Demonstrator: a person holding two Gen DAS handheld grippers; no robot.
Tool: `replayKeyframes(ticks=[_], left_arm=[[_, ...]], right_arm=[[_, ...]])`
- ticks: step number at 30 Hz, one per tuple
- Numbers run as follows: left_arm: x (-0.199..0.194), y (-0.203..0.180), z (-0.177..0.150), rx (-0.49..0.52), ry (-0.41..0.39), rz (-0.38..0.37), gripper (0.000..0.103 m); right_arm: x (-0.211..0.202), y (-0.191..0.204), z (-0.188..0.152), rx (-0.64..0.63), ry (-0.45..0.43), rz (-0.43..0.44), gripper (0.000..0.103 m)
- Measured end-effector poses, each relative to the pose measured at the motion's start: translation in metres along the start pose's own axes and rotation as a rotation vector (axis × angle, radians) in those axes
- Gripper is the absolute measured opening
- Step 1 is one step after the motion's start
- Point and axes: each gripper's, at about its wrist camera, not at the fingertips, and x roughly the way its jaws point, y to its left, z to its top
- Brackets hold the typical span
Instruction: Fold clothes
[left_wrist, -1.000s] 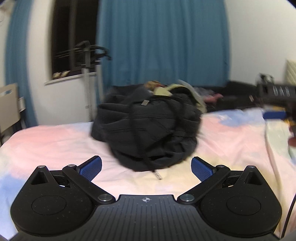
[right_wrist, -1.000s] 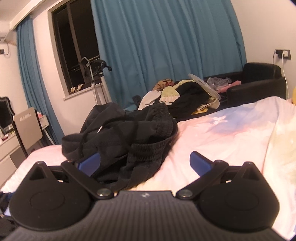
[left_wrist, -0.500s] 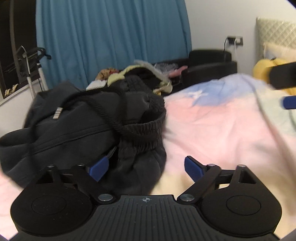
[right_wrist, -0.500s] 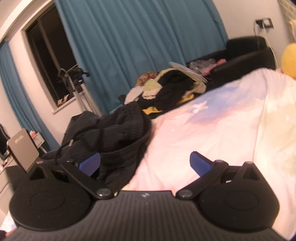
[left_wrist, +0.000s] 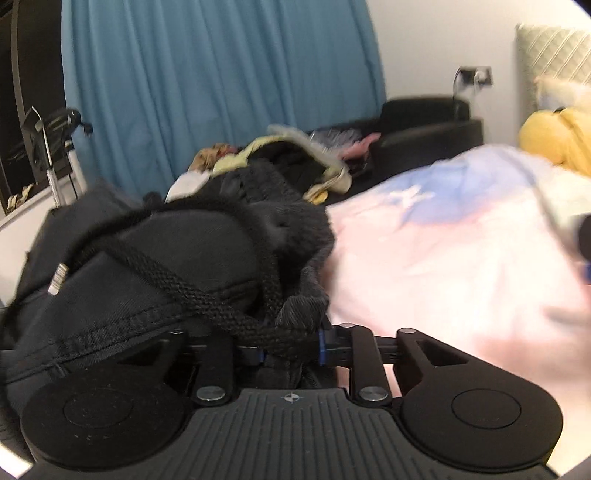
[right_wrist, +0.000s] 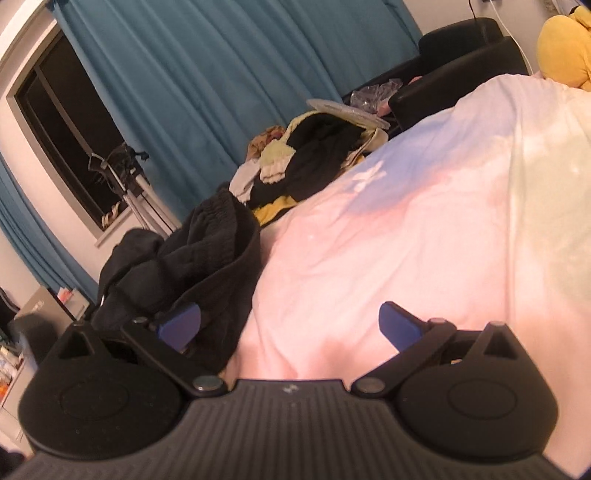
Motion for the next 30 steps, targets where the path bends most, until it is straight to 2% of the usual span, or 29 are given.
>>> replayKeyframes(ticks=[6, 10, 12, 18, 20, 25, 29, 30], left_arm=[[-0.093, -0.008, -0.013, -0.012, -0.056, -0.059, 0.019], [-0.159, -0.001, -0.036, -0.073, -0.050, -0.077, 0.019], [-0.182, 0.005, -0.052, -0.113, -0.030, -0.072, 0.019], [-0.211, 0.025, -0.103, -0.231, 0.048, -0.025, 0.021], [-0.208, 0.027, -0.104, -0.215, 0.059, -0.026, 0.021], [-0.201, 0.027, -0.105, -0.177, 0.079, -0.040, 0.023], [-0.194, 0.030, -0.106, -0.172, 0.095, -0.052, 0.025], [-0.193, 0.031, -0.107, -0.178, 0.097, -0.055, 0.026]], right_arm=[[-0.013, 0.004, 0.004, -0.001, -0.060, 0.041, 0.103], [-0.024, 0.011, 0.006, -0.001, -0.083, 0.092, 0.103], [-0.026, 0.012, 0.005, 0.029, -0.067, 0.126, 0.103], [-0.011, 0.008, -0.007, 0.191, 0.068, 0.177, 0.103], [-0.002, 0.004, -0.013, 0.259, 0.117, 0.196, 0.103], [0.027, -0.001, -0.029, 0.361, 0.188, 0.181, 0.103], [0.049, -0.008, -0.038, 0.459, 0.184, 0.235, 0.102], [0.053, -0.008, -0.039, 0.479, 0.178, 0.256, 0.097]])
